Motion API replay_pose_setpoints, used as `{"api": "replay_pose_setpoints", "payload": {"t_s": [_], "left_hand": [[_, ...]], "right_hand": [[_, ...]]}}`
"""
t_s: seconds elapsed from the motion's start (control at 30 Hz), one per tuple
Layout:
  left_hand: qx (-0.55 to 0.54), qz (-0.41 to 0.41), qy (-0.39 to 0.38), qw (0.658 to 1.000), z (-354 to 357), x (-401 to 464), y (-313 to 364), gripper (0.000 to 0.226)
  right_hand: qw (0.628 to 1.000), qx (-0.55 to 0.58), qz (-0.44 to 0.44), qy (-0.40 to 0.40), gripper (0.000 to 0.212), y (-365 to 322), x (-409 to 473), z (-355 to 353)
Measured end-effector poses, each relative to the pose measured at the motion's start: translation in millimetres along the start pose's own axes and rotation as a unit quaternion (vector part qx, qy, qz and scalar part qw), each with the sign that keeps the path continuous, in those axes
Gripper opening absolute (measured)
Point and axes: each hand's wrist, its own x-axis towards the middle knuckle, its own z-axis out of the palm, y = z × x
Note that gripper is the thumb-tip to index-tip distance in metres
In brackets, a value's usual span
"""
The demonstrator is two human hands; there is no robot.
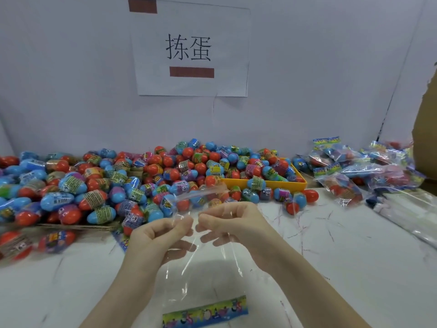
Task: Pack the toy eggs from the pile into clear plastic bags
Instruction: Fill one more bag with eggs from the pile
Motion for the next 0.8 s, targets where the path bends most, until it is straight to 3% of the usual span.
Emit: {"api": "replay_pose_setpoints", "payload": {"t_s": [0.1,0.2,0.33,0.43,0.53,0.67,0.8], "left_hand": [[-0.008,-0.035,0.004,0.999,-2,4,-2,0.028],[-0.008,-0.062,0.004,0.998,1,6,-6,0.03],[-0.016,-0.065,0.015,0.998,0,9,-11,0.029],[-0.02,-0.074,0.015,0.997,-2,13,-13,0.021],[-0.009,-0.08,0.011,0.997,-2,16,-14,0.011],[-0.001,-0.07,0.008,0.998,-1,13,-13,0.009],[0.002,-0.048,0.0,0.999,2,9,-8,0.017]], "right_hand": [[0.996,-0.001,-0.012,0.093,0.033,0,8,-7],[0.958,-0.195,-0.005,0.208,0.027,10,29,-20],[0.836,-0.523,0.036,0.164,0.037,29,53,-35],[0.82,-0.552,0.041,0.147,0.039,38,61,-38],[0.801,-0.574,-0.015,0.17,0.033,40,62,-37],[0.852,-0.486,-0.032,0.193,0.028,38,60,-36],[0.918,-0.28,-0.07,0.273,0.038,17,47,-34]]}}
